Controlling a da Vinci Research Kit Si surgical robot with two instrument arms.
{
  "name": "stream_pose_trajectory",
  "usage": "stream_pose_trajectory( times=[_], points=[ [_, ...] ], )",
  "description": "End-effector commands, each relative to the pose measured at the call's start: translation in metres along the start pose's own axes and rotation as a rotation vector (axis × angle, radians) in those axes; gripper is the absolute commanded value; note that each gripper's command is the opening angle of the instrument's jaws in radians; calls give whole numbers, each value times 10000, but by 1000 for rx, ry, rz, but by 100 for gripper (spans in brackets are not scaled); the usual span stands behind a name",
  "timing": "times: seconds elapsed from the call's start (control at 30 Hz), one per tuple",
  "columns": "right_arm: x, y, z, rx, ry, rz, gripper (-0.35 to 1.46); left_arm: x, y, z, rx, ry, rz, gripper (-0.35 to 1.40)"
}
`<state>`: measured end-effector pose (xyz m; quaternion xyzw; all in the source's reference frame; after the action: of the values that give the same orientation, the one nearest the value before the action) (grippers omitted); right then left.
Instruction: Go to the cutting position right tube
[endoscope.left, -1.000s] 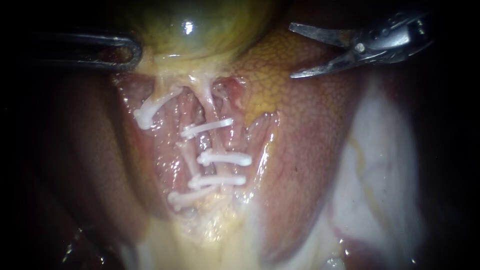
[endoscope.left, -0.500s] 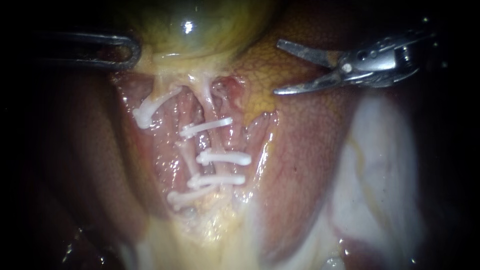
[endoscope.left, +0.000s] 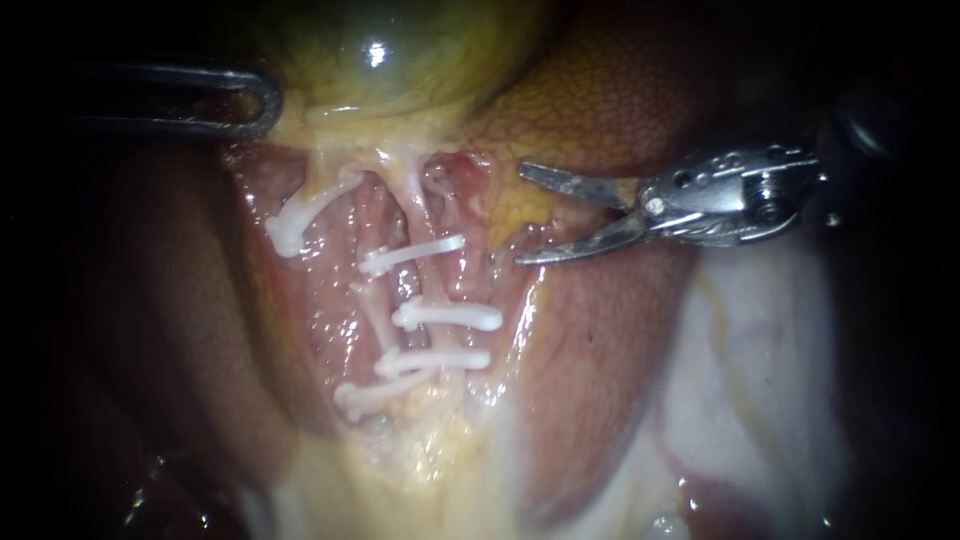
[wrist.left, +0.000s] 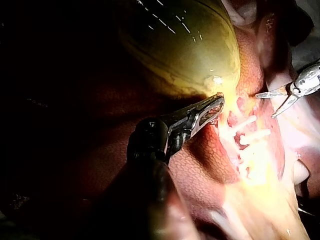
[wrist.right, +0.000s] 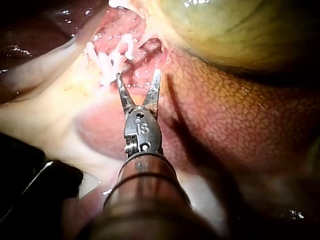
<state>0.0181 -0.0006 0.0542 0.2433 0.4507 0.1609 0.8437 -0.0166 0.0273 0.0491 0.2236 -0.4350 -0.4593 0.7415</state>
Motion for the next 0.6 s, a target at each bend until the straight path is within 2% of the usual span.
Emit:
stream_pose_trajectory(
  times=[0.03,0.17,0.6],
  points=[
    [-2,-1,2,11,-4,17,130,0,0,0,0,0,0,-35],
    [-6,-7,13,44,-18,58,130,0,0,0,0,0,0,-35],
    [-13,-19,48,148,-21,149,130,0,-1,0,0,0,0,-35]
  ],
)
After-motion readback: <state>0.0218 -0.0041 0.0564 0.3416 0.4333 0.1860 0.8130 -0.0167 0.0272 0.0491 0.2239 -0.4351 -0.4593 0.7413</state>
